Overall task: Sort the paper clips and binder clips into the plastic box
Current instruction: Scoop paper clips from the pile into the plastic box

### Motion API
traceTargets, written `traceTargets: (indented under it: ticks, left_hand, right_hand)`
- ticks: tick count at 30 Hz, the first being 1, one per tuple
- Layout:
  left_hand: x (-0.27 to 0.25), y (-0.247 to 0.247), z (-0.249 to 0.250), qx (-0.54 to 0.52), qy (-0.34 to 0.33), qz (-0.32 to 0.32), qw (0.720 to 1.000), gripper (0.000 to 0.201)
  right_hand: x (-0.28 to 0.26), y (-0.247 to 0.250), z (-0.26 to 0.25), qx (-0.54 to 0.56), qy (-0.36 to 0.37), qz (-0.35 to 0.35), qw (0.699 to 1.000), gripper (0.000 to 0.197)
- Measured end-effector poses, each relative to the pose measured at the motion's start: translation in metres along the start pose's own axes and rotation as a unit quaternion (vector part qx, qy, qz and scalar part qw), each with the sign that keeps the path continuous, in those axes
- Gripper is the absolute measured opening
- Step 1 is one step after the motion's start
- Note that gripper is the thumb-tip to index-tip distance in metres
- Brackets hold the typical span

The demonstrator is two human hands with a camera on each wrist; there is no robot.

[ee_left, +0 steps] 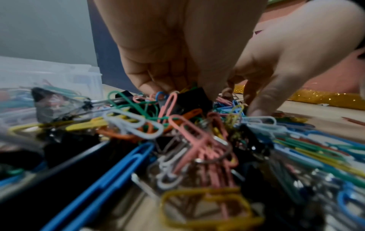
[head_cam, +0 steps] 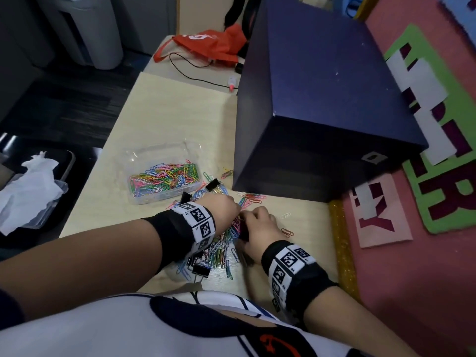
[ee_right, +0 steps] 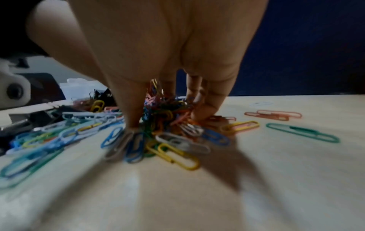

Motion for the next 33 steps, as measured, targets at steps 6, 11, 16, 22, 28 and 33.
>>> traceTargets:
  ticks: [6,11,16,22,28,33]
  left_hand:
    - [-0.008,0.009,-0.008,-0.021,-0.001,0.049,0.999,0.016]
    - [-0.022,0.023,-0.025,-0.096,0.021,0.114,0.989,0.025]
    - [-0.046,0.028,-0.068,-0.141,0.075,0.179,0.971,0.024]
    - [-0.074,0.014,-0.133,-0.121,0.160,0.143,0.969,0.025]
    - [-0.088,-0.004,-0.161,-0.129,0.190,0.115,0.967,0.032]
    - [-0.088,-0.017,-0.164,-0.135,0.185,0.124,0.965,0.037]
  right_hand:
    - [0.003,0.007,0.001,0.058,-0.039,0.030,0.997,0.038]
    - [0.008,0.024,0.002,0.061,-0.081,0.064,0.993,0.033]
    - [0.009,0.044,-0.024,0.030,-0.048,0.074,0.996,0.031]
    - [0.023,0.052,-0.093,0.028,0.058,0.070,0.996,0.028]
    - [0.061,0.053,-0.143,0.100,0.102,0.079,0.987,0.041]
    - [0.077,0.051,-0.138,0.063,0.055,0.072,0.994,0.032]
Point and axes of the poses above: each hand's wrist, its own x-axis towards the middle knuckle, its own y-axis out of the back of the hand, z = x × y, the point moved 3 cm from there along x, towards the middle knuckle, and after that the axes turned 9 degrees about x, right-handed, at the moved point
